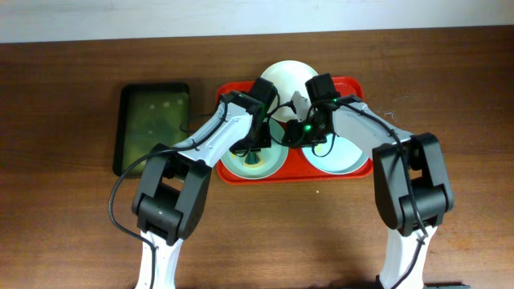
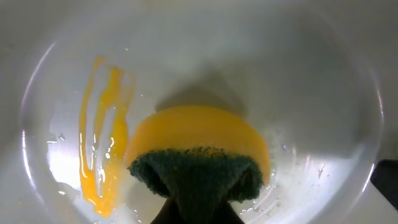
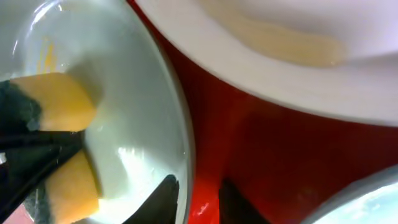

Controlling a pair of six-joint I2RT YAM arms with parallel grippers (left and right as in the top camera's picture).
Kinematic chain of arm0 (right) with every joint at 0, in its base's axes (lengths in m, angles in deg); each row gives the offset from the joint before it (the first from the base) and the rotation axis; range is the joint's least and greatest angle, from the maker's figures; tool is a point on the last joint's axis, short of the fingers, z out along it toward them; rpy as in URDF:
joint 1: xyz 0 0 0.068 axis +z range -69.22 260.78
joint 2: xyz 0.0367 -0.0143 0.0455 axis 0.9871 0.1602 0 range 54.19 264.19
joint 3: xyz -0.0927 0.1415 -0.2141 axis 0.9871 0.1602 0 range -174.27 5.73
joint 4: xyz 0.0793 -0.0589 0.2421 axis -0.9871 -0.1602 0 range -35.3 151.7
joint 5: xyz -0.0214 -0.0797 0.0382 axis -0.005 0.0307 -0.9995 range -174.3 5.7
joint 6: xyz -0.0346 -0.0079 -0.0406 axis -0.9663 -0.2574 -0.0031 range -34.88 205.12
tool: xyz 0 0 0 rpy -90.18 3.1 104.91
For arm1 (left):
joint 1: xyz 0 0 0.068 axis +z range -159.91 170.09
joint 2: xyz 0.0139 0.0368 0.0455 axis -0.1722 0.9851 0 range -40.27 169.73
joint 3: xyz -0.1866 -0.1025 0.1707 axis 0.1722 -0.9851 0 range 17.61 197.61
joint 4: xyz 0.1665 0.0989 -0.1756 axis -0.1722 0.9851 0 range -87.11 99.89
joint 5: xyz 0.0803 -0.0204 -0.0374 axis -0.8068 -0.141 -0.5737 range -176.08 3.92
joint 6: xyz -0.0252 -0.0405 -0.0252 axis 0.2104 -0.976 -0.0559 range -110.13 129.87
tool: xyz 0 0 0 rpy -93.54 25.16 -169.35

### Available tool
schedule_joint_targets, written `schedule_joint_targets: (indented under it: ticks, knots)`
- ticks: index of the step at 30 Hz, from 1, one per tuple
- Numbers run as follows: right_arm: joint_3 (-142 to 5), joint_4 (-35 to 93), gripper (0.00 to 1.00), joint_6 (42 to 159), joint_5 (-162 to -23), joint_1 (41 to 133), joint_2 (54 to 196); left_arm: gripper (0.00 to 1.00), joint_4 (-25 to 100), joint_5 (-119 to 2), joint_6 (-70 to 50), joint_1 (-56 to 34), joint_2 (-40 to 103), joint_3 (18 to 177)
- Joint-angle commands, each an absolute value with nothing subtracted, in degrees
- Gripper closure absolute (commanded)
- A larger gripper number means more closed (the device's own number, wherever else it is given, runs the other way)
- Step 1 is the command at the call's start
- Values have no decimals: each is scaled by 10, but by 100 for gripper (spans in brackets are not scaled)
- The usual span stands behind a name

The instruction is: Clean dirty plates on tray and stack at the side

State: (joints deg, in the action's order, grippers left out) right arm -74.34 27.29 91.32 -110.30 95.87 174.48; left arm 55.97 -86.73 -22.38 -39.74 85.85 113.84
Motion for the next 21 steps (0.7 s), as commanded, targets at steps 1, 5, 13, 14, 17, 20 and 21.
schedule_joint_targets:
  ticks: [1,5,13,14,17,20,21]
  knots:
    - [-747,272,82,913,-1093,961,1775,89,558,-859,-227,-397,851,1140]
    - [-747,267,82,913,-1093,961,1775,56,559,-859,-226,-395,849,1145]
    - [-747,261,82,913,-1093,961,1775,88,565,-827,-226,-384,843,1151]
    - [-747,260,83,913,-1093,961,1775,96,565,-834,-227,-384,845,1151]
    - [-747,258,83,913,-1093,961,1775,100,593,-943,-226,-382,846,1151]
    - [-747,257,84,913,-1093,961,1775,100,622,-1108,-224,-382,846,1152]
    - [-747,257,84,913,-1093,961,1775,100,622,-1116,-212,-382,846,1154]
